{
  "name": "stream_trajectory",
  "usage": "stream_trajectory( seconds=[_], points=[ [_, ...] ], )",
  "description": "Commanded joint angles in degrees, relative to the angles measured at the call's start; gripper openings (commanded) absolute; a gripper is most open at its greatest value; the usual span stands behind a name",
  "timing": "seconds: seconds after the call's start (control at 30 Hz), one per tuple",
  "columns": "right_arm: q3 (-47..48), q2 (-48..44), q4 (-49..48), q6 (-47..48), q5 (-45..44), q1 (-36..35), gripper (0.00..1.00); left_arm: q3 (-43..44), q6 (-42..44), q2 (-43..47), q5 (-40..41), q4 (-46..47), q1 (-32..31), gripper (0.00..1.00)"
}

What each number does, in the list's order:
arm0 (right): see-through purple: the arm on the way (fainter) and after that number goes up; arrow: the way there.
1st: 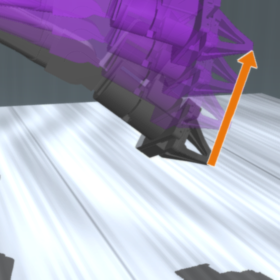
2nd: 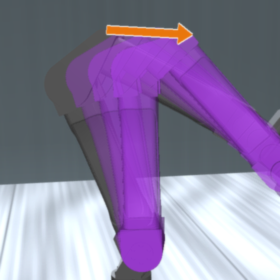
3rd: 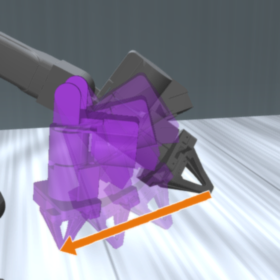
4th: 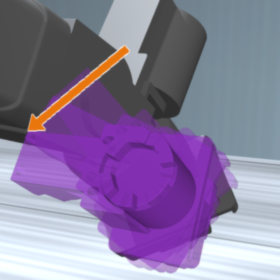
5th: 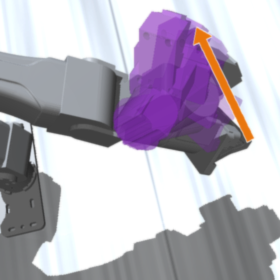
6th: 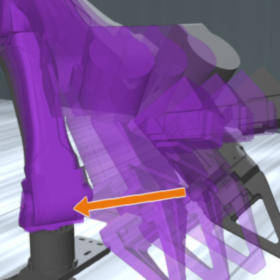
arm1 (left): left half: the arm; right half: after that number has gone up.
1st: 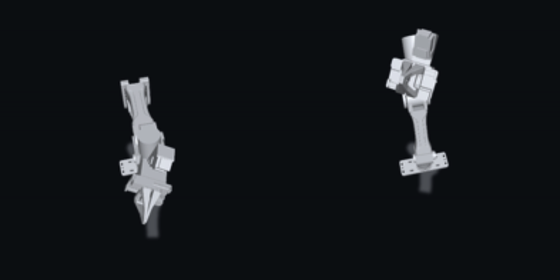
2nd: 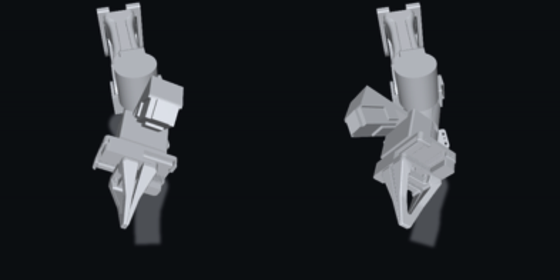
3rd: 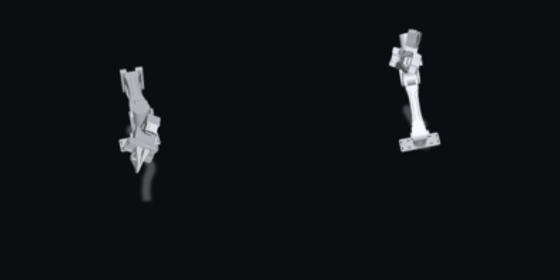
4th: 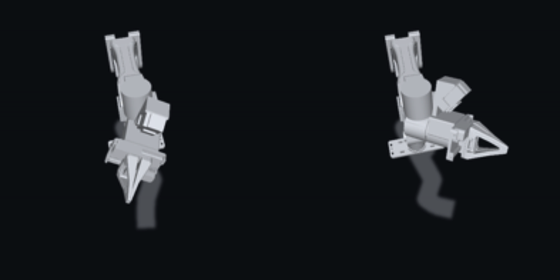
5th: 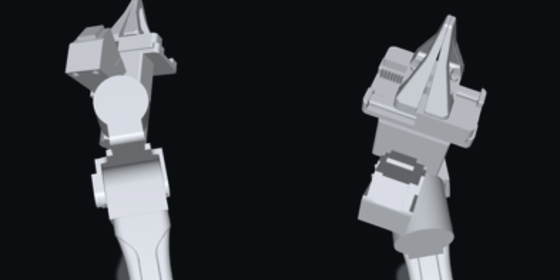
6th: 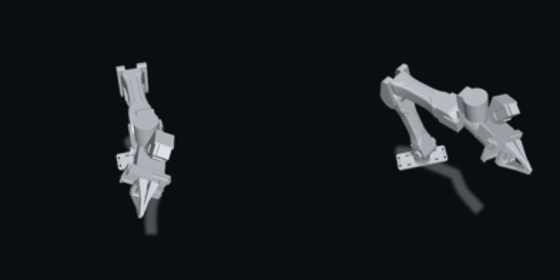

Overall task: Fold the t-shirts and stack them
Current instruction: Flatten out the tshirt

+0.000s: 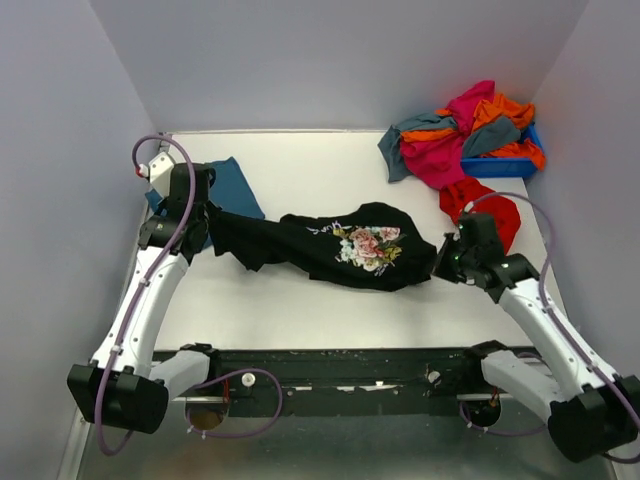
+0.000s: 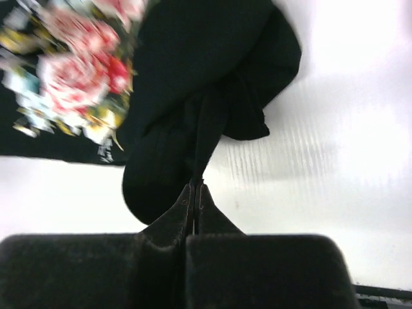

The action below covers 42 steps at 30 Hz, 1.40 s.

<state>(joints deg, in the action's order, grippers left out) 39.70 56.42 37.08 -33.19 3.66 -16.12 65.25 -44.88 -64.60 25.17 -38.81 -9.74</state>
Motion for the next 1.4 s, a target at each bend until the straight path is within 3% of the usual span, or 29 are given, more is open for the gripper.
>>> stream_trajectory(
  seconds=[0.0,0.13,0.23,0.63,1.1,1.37],
  points=[
    [10.8,-7.6,12.4,-3.6,-10.9,1.9,0.01,2.3,3.3,4.8,4.2,-5.7,1.5,0.0],
    [16.0,-8.7,15.0,-3.5,-13.0,8.6,0.01,5.1,6.6,4.8,2.3,-8.0,5.0,0.0],
    [16.5,-6.1,15.1,-2.9,-8.0,13.7,0.01,8.0,8.1,3.1,-0.2,-10.1,5.8,0.0],
    [8.4,1.6,7.7,-4.7,7.2,14.2,0.01,1.9,7.4,-0.7,-8.6,-3.7,5.8,0.0],
    [15.7,11.3,3.7,-9.8,2.9,15.8,0.01,3.7,2.9,-10.6,-11.5,0.7,5.8,0.0],
    [24.7,14.8,3.3,-12.5,-3.2,25.5,0.01,0.5,-2.2,-14.1,-17.3,7.2,5.1,0.0]
  ],
)
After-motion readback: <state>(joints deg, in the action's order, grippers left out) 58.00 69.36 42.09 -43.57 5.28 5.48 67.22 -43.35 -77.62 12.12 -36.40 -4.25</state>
